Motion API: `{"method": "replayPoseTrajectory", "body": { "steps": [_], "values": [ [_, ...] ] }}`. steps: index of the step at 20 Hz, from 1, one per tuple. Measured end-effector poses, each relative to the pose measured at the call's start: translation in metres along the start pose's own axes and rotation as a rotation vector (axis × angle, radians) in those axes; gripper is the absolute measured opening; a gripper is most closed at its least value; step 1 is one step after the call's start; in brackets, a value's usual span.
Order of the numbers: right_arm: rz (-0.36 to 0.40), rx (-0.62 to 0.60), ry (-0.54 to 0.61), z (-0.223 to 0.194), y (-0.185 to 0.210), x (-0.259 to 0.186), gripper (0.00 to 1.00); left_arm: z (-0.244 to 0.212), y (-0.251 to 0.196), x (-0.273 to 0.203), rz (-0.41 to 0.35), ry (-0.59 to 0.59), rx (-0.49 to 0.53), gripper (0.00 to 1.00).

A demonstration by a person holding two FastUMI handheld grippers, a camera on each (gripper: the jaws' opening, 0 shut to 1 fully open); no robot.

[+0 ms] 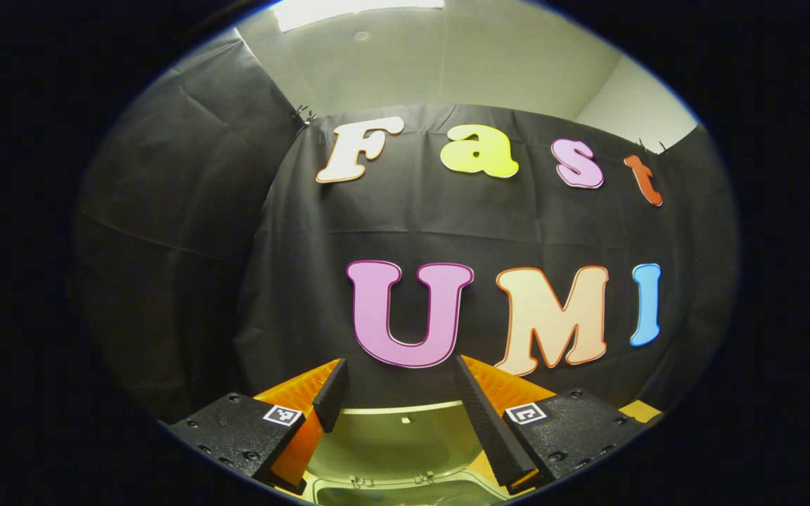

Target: Press the lid of the desktop garbage bin to open it, pick up the crumpled paper on the desktop and throw it into the bin, then pick up the pop can on the desktop and drop it into the bin, and finally close the garbage bin lid.

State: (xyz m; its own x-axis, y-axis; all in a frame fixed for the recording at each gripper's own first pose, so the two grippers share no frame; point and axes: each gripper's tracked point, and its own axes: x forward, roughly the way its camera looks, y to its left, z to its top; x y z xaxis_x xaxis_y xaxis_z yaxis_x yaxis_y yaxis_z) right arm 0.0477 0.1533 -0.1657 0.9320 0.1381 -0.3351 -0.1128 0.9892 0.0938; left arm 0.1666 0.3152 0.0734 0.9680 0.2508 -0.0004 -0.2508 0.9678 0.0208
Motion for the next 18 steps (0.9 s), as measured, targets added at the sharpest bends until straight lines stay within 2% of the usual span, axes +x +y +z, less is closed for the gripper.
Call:
{"method": "replayPoseTrajectory", "body": {
  "steps": [3,4,7,11,12,18],
  "values": [
    [0.004,-0.010,0.005,-0.001,-0.002,-0.001,0.95,-0.008,0.002,0.004,0.008,0.031,0.020,0.88],
    [0.007,-0.017,0.000,0.000,-0.003,-0.002,0.98,-0.007,0.002,0.003,0.009,0.034,0.027,0.90],
    [0.032,-0.030,-0.007,0.002,-0.003,-0.005,0.98,-0.011,0.004,-0.005,0.020,0.050,0.032,0.89],
    [0.076,-0.041,-0.017,0.009,-0.008,-0.011,0.96,-0.013,-0.001,-0.030,0.040,0.053,0.047,0.87],
    [0.085,-0.044,-0.022,0.013,-0.011,-0.011,0.98,-0.015,-0.003,-0.037,0.046,0.060,0.049,0.88],
    [0.127,-0.029,-0.050,0.033,-0.027,-0.015,0.98,-0.027,-0.014,-0.079,0.062,0.067,0.021,0.89]
  ]
}}
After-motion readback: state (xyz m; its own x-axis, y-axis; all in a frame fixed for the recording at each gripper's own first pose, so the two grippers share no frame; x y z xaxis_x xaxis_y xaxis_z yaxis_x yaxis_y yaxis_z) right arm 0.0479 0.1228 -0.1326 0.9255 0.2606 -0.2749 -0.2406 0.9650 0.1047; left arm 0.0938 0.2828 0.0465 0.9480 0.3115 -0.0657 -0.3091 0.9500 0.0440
